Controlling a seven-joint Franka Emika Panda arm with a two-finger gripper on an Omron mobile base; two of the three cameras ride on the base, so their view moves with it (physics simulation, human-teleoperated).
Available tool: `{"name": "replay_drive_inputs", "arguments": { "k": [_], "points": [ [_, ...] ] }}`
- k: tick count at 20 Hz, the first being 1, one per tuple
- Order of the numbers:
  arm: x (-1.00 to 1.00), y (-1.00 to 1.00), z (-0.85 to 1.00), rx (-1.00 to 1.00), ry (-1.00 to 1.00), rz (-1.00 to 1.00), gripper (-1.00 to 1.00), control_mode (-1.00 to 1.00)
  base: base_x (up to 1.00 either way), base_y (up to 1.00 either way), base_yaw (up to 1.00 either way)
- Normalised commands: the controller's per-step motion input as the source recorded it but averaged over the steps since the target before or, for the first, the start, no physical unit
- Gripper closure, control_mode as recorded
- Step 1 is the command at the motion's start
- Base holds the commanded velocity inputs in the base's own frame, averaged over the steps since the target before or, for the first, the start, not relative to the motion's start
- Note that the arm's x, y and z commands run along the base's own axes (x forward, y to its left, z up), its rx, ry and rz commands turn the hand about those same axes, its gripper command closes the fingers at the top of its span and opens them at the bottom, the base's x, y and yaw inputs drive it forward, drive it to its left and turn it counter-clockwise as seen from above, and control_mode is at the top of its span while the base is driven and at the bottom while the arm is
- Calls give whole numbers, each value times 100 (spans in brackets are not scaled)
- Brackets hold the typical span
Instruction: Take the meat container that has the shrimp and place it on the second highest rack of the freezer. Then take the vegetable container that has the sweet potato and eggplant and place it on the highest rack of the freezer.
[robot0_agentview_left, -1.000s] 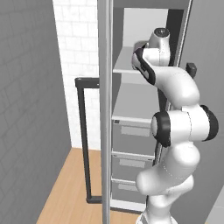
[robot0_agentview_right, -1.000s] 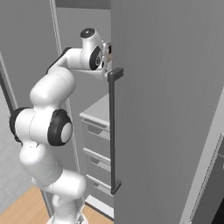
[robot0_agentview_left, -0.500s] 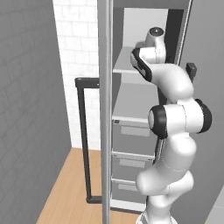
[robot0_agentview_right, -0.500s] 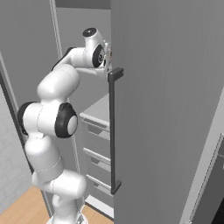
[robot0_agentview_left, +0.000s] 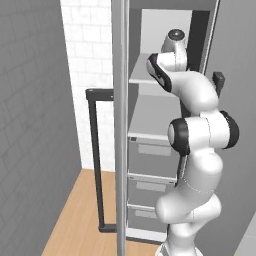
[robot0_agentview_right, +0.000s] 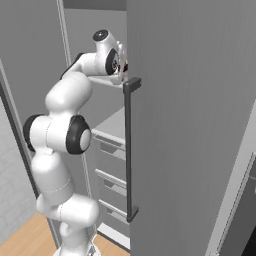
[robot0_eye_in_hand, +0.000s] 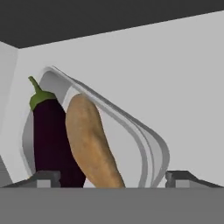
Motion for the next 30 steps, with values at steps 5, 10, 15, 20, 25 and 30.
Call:
{"name": "replay_drive_inputs", "arguments": {
  "k": [5,10,15,20,25,30],
  "points": [
    [-74,2,2,0,-10,0,-100,-100,0,0,0],
    [-100,0,10,0,-19,0,-100,-100,0,0,0],
    [-100,0,0,0,-14,0,-100,-100,0,0,0],
    [-100,0,1,0,3,1,-100,-100,0,0,0],
    [-100,0,-19,-7,14,12,-100,-100,0,0,0],
    [-100,0,-97,-22,29,17,-100,-100,0,0,0]
  ]
}}
